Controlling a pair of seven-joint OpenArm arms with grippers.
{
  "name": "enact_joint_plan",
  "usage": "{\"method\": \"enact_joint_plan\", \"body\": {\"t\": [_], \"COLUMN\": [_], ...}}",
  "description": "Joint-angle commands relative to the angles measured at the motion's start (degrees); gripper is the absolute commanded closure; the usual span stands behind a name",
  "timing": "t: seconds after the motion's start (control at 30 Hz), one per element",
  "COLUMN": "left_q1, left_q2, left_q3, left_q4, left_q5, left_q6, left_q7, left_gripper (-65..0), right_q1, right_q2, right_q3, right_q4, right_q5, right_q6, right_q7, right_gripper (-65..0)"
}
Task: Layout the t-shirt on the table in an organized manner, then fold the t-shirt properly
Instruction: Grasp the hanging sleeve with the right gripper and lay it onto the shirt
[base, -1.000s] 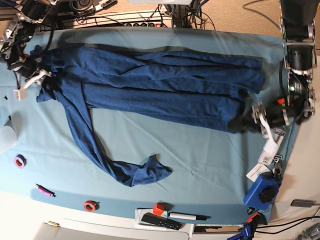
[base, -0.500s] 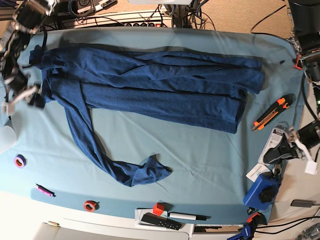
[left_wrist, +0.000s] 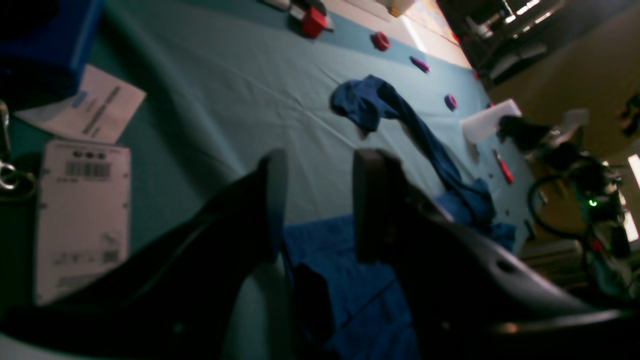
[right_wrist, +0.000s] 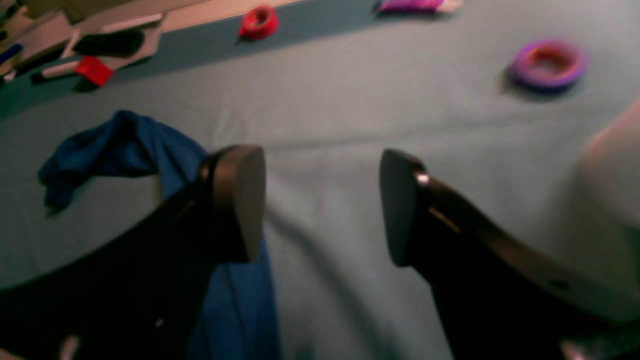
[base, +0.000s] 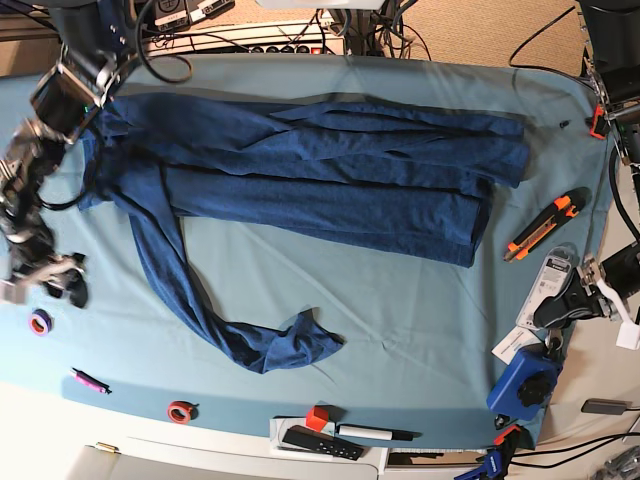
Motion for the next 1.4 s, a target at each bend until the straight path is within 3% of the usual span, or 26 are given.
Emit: {"method": "enact_joint_plan", "body": {"t": [0.0, 0.13, 0.27, 0.53, 0.77, 0.93, 1.0, 1.17, 1.27, 1.37], "left_q1": [-1.5, -1.5, -1.5, -1.5, -1.5, -1.5, -1.5, -1.5, -1.5, -1.5], "left_q2": [-1.3, -1.3, -1.3, -1.3, -1.3, -1.3, -1.3, -1.3, -1.3, -1.3], "left_q3": [-0.5, -0.5, -0.5, -0.5, -0.5, -0.5, -0.5, -0.5, -0.5, -0.5], "left_q4": [0.9, 0.9, 0.9, 0.9, 0.9, 0.9, 0.9, 0.9, 0.9, 0.9], "left_q5": [-1.8, -1.8, -1.8, -1.8, -1.8, -1.8, -1.8, -1.8, -0.7, -0.3], "left_q6": [-0.3, -0.3, -0.3, -0.3, -0.3, -0.3, -0.3, -0.3, -0.3, -0.3], "left_q7": [-1.2, -1.2, -1.2, -1.2, -1.2, -1.2, -1.2, -1.2, -1.2, -1.2], "left_gripper": [-23.4, -23.4, -23.4, -23.4, -23.4, -23.4, -23.4, -23.4, -23.4, -23.4], "right_q1": [2.5, 7.9, 12.5, 12.9, 12.9, 12.9, 12.9, 11.6, 8.7, 4.3], "right_q2": [1.0, 0.7, -1.8, -8.7, -8.6, -6.4, -5.6, -5.0, -5.2, -5.5], "right_q3": [-1.6, -9.0, -13.6, -19.4, -19.3, -19.3, -19.3, -19.3, -19.3, -19.3], "right_q4": [-2.5, -17.7, -27.4, -28.7, -28.7, -27.6, -26.0, -18.1, -9.6, 1.5], "right_q5": [1.2, 1.0, -2.9, -7.5, -7.4, -7.4, -7.3, -0.4, 8.3, 17.9], "right_q6": [0.3, 0.3, 0.3, 0.0, -0.2, 0.0, 0.3, 0.3, 0.3, 0.3], "right_q7": [2.9, 8.0, 9.0, 9.5, 11.5, 11.7, 11.0, 2.2, -7.5, -21.0], "right_gripper": [-36.0, -36.0, -36.0, -36.0, -35.6, -13.4, -8.8, -2.2, 0.0, 0.0]}}
